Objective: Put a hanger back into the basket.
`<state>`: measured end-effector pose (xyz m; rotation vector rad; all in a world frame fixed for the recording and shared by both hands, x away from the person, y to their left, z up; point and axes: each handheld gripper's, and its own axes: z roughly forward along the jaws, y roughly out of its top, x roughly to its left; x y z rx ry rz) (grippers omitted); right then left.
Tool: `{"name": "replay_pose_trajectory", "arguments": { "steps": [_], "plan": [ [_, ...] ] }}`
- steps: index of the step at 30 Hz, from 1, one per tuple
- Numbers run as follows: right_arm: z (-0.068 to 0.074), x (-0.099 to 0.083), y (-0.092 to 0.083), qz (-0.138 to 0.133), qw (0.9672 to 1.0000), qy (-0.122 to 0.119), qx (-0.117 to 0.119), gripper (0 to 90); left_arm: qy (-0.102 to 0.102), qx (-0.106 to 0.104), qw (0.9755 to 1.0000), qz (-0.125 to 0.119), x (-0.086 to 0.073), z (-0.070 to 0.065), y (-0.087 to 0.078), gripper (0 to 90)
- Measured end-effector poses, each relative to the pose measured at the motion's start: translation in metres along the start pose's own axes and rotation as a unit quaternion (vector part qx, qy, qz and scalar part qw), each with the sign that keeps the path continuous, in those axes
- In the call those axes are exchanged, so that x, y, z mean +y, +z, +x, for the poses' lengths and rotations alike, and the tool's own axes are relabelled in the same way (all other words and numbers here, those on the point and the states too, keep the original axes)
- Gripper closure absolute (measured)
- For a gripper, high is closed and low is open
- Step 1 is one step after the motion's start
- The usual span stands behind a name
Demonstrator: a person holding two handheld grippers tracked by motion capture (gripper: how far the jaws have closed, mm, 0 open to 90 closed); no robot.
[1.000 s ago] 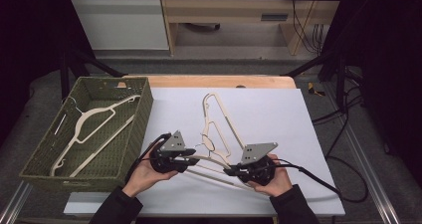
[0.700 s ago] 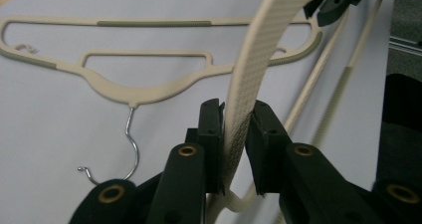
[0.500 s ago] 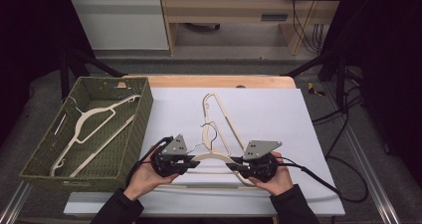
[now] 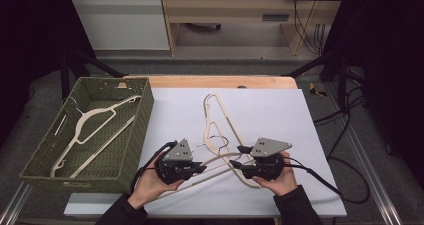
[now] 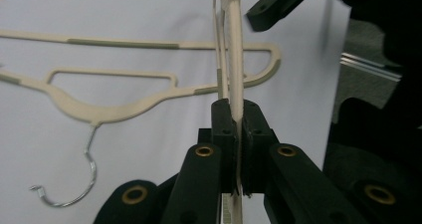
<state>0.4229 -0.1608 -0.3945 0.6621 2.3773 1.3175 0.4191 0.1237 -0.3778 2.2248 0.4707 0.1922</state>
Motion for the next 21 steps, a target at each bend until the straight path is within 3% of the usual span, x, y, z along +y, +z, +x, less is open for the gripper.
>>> {"name": "replay_pose_trajectory", "arguments": {
  "steps": [2,9,21],
  "plan": [
    [-0.002,0.000,-0.005,-0.013,0.9998,0.014,0.005,36.0,-0.014,0.001,0.9999,-0.007,-0.001,0.005,-0.003,86.8],
    [-0.013,-0.006,-0.021,-0.039,0.9968,0.061,-0.034,17.5,-0.047,0.046,0.9976,-0.023,-0.002,0.014,-0.016,86.7],
    [-0.029,-0.016,-0.040,-0.073,0.9893,0.101,-0.075,8.4,-0.067,0.085,0.9925,-0.056,0.002,0.020,-0.045,86.7]
  ]
}}
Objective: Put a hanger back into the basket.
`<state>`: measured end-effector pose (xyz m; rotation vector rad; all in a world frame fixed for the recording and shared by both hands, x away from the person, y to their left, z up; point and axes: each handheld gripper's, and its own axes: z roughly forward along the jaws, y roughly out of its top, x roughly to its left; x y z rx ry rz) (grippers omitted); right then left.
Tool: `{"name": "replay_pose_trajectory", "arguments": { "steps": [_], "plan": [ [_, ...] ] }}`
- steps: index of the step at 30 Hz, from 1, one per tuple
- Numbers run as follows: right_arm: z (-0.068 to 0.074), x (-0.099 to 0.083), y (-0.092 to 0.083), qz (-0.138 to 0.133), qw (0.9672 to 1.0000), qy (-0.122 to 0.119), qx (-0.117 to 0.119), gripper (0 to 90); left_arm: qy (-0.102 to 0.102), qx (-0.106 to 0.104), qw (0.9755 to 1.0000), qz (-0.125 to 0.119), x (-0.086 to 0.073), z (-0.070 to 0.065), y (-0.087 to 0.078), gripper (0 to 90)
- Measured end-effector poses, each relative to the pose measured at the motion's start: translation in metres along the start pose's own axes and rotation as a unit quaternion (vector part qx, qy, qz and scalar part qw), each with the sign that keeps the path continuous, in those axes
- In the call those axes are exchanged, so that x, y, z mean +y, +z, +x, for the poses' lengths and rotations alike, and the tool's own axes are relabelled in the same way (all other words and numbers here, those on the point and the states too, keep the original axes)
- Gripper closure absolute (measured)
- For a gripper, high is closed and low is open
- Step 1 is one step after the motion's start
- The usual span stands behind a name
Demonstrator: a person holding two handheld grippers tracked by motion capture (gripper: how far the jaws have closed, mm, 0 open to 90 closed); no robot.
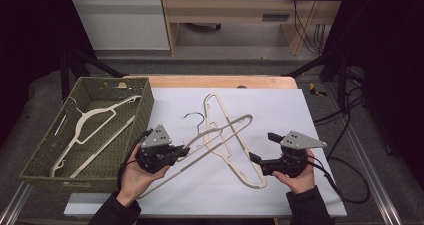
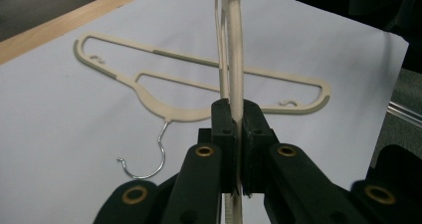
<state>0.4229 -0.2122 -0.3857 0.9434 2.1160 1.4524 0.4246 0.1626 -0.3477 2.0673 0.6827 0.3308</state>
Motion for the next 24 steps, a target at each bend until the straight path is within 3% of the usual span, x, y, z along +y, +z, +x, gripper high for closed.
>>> {"name": "replay_pose_trajectory", "arguments": {
  "steps": [12,24],
  "plan": [
    [-0.012,-0.004,-0.009,-0.010,0.9995,0.017,-0.026,4.6,0.009,0.019,0.9995,-0.022,0.025,0.013,-0.046,86.7],
    [-0.014,-0.005,-0.012,-0.014,0.9992,0.020,-0.033,3.5,0.005,0.054,0.9982,-0.027,0.041,0.058,-0.093,86.7]
  ]
}}
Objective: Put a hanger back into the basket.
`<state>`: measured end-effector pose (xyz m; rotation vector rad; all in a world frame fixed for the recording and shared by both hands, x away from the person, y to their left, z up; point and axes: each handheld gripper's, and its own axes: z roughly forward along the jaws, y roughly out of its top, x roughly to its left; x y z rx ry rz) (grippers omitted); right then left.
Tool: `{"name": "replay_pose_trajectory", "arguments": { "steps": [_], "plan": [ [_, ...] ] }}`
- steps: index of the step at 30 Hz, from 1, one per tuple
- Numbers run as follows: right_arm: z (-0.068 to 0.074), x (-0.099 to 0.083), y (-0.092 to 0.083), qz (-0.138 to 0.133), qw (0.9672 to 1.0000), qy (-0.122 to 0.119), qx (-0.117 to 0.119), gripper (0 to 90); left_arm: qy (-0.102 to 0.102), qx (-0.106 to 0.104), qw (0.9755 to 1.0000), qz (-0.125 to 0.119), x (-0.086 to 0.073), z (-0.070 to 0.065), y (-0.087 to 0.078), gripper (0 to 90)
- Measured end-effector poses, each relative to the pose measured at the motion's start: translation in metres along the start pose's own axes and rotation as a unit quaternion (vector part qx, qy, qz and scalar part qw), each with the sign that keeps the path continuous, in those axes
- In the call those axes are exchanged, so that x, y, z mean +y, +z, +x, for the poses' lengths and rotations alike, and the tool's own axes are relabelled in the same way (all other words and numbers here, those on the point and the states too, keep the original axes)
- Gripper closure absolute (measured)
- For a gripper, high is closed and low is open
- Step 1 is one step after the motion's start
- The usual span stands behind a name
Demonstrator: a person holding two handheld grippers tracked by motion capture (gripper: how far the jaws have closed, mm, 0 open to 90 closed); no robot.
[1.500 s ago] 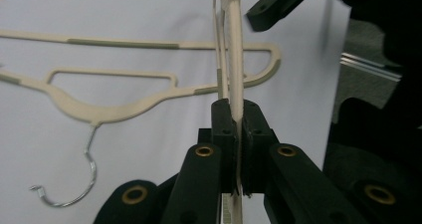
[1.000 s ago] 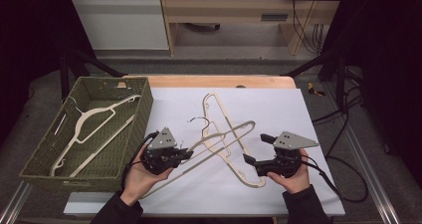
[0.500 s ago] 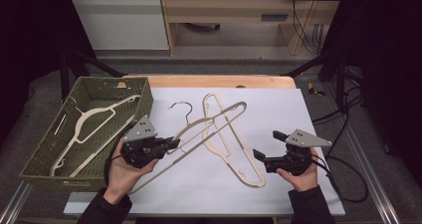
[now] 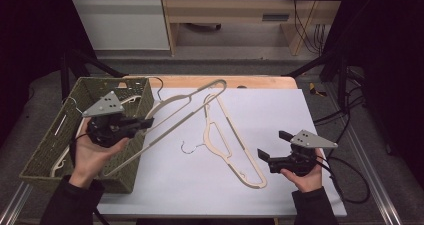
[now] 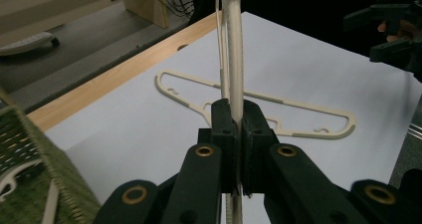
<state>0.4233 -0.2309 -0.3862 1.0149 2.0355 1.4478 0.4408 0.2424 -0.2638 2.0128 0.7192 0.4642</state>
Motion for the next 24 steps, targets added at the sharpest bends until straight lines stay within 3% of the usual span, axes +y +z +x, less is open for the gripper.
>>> {"name": "replay_pose_trajectory", "arguments": {
  "steps": [5,12,24],
  "plan": [
    [0.000,0.000,0.000,-0.001,1.0000,0.000,-0.001,2.9,-0.010,0.031,0.9994,0.008,0.000,0.024,-0.016,86.7],
    [0.000,0.000,-0.001,0.000,1.0000,-0.001,-0.006,2.3,-0.025,0.056,0.9979,0.022,-0.011,0.053,-0.028,86.7],
    [-0.001,0.000,-0.003,-0.003,0.9999,-0.001,-0.013,2.0,-0.057,0.079,0.9951,0.014,-0.028,0.088,-0.044,86.7]
  ]
}}
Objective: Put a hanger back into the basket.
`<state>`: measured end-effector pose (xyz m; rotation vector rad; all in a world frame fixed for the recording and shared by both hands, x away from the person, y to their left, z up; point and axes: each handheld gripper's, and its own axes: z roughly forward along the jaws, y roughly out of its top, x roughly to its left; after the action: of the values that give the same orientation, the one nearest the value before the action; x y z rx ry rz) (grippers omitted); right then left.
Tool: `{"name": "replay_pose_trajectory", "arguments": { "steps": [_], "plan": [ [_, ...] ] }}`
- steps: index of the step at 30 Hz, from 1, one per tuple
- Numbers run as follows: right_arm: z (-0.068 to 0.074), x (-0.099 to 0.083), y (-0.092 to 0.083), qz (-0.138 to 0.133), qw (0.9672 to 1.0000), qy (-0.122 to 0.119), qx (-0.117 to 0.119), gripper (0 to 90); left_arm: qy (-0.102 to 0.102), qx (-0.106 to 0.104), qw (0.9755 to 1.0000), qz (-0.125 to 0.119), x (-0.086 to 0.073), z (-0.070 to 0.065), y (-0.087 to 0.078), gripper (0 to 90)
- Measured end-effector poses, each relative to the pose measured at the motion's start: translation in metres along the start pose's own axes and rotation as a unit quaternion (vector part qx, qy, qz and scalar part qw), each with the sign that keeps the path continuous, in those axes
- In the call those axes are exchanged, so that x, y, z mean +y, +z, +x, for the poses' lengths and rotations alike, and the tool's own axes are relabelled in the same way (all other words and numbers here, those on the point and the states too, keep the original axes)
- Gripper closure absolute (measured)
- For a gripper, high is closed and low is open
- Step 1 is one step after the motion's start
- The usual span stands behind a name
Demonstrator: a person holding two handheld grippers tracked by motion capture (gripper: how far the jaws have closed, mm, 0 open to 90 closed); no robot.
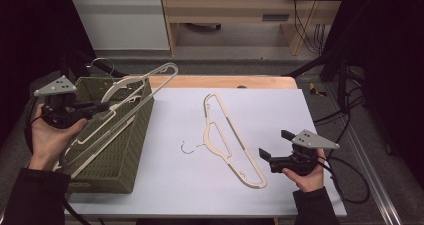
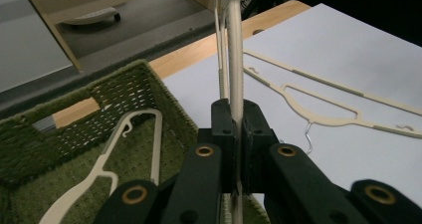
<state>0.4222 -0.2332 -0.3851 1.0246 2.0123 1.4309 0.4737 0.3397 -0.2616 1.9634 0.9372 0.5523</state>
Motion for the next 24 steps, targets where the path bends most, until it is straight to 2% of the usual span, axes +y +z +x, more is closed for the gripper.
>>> {"name": "replay_pose_trajectory", "arguments": {
  "steps": [9,16,24],
  "plan": [
    [0.000,0.000,0.000,0.000,1.0000,-0.002,-0.003,2.0,-0.019,0.018,0.9997,0.000,-0.015,0.026,-0.009,86.7],
    [0.001,0.000,0.001,-0.001,1.0000,0.000,-0.005,2.0,-0.032,0.037,0.9987,0.015,-0.029,0.048,-0.011,86.7],
    [0.002,-0.001,0.002,0.001,1.0000,-0.001,-0.005,2.0,-0.044,0.042,0.9979,0.021,-0.045,0.065,-0.010,86.6]
  ]
}}
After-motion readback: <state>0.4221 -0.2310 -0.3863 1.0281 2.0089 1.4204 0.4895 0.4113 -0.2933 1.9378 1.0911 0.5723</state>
